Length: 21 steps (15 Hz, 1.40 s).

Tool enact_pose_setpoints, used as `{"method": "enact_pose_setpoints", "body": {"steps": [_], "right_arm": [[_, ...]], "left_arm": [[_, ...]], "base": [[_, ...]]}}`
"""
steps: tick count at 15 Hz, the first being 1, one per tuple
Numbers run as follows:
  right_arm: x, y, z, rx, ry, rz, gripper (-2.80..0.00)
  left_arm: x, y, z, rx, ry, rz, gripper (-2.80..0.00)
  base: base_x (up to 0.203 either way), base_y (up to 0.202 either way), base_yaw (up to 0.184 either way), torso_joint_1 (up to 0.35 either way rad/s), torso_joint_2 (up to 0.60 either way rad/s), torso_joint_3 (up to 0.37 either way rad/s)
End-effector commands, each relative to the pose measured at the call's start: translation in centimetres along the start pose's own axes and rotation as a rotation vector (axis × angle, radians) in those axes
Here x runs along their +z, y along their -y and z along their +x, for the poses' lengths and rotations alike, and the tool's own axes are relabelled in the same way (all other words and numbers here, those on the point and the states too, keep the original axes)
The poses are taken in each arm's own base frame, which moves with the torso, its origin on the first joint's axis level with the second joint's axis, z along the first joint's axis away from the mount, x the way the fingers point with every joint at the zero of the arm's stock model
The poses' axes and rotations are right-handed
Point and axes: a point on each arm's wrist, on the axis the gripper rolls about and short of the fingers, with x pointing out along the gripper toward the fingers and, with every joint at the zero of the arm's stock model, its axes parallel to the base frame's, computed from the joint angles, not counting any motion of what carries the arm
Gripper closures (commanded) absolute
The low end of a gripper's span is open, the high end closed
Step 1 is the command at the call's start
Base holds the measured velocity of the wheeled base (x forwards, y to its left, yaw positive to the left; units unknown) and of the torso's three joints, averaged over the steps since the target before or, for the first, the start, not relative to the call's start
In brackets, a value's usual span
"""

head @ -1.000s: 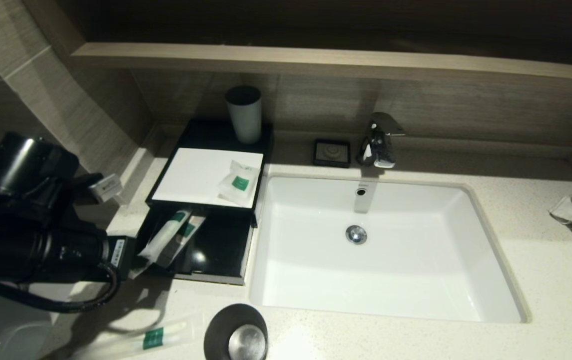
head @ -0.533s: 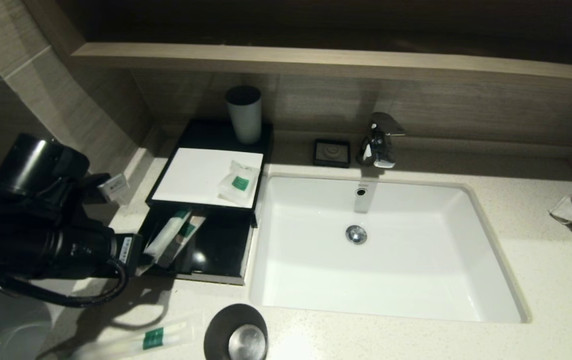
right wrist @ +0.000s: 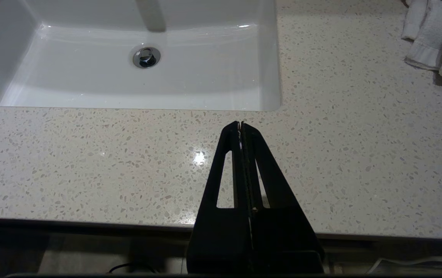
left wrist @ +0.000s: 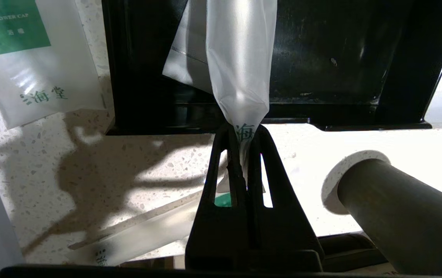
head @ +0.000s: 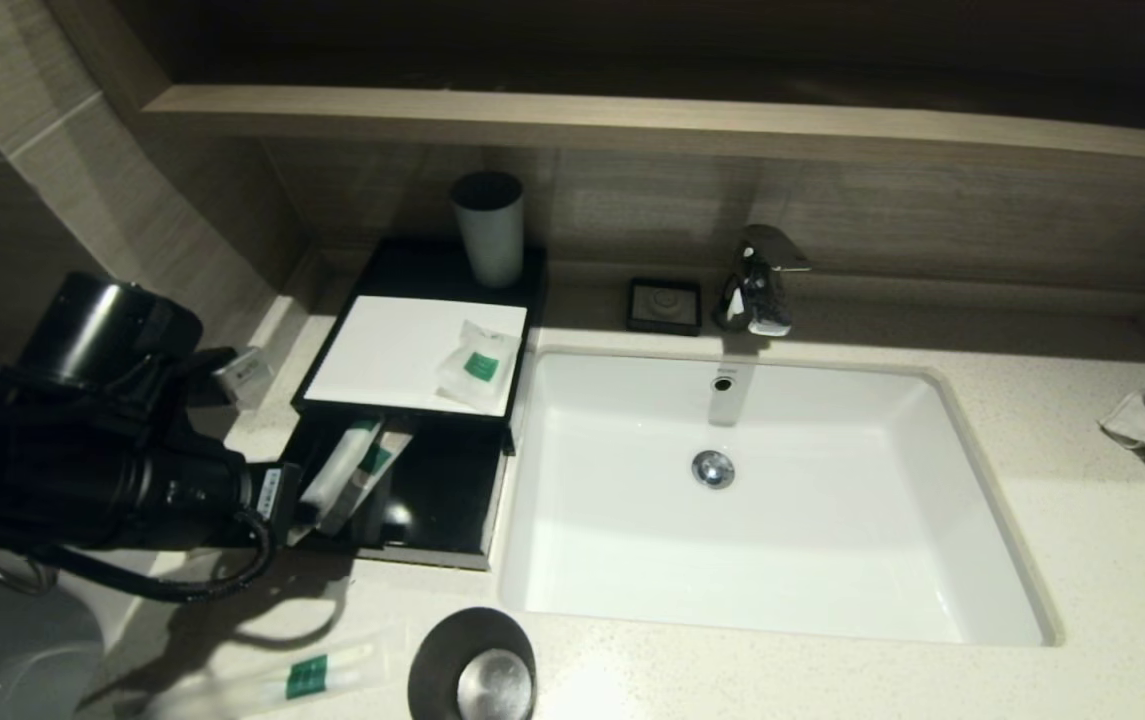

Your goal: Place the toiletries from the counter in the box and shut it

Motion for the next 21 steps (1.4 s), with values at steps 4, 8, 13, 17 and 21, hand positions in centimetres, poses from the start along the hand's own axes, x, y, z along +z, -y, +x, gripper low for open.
{"method": "enact_pose_setpoints", "body": {"steps": [4,8,13,17,21], "right_arm": [[0.0,0.0,0.0,0.000,-0.001,0.001,0.00],[0.0,0.0,0.0,0.000,-0.001,0.001,0.00],[0.0,0.0,0.0,0.000,-0.001,0.001,0.00],[0.0,0.0,0.0,0.000,-0.001,0.001,0.00],[0.0,0.0,0.0,0.000,-0.001,0.001,0.00]], "left_arm": [[0.4,0.0,1.0,-0.001,0.004,-0.023,0.00],[0.7,0.0,1.7,0.000,0.002,-0.037,0.00],[1.0,-0.1,2.3,-0.002,0.011,-0.036,0.00],[1.2,-0.1,2.8,-0.004,0.023,-0.036,0.00],[1.4,-0.1,3.1,-0.005,0.026,-0.034,0.00]], "base": [[0.000,0.000,0.000,0.000,0.00,0.000],[0.000,0.000,0.000,0.000,0.00,0.000],[0.000,0.000,0.000,0.000,0.00,0.000],[0.000,0.000,0.000,0.000,0.00,0.000],[0.000,0.000,0.000,0.000,0.00,0.000]]}}
